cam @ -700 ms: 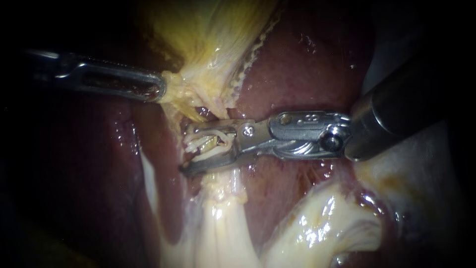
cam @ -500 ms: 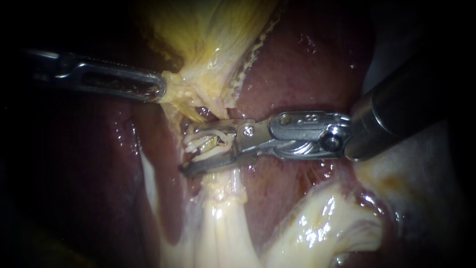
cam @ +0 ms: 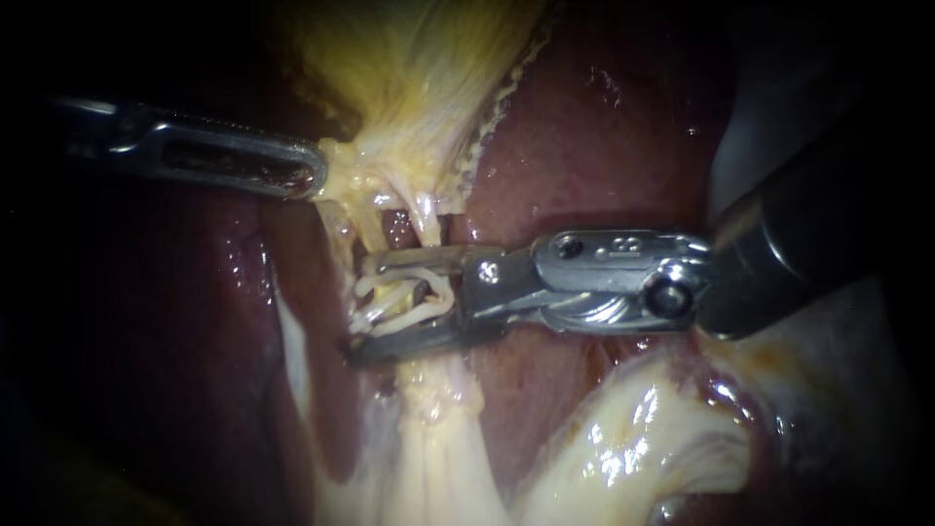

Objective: Clipping third clip left tube

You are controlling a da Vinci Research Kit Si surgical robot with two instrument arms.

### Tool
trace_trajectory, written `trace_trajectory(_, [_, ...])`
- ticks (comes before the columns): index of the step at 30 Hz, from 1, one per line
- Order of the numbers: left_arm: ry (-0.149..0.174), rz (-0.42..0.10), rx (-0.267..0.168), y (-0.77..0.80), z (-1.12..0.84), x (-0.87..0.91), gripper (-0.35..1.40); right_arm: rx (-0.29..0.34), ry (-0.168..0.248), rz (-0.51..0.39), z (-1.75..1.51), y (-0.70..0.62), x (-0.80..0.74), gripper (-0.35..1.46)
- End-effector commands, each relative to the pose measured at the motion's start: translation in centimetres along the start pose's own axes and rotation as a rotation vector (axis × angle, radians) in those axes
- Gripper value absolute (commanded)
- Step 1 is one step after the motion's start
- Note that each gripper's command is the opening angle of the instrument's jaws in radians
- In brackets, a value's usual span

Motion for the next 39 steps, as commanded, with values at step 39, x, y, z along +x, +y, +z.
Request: trace_trajectory(39, [0.000,0.001,-0.001,0.00,0.01,0.02,-0.35,-0.009,0.000,0.008,-0.08,0.43,-0.29,0.49])
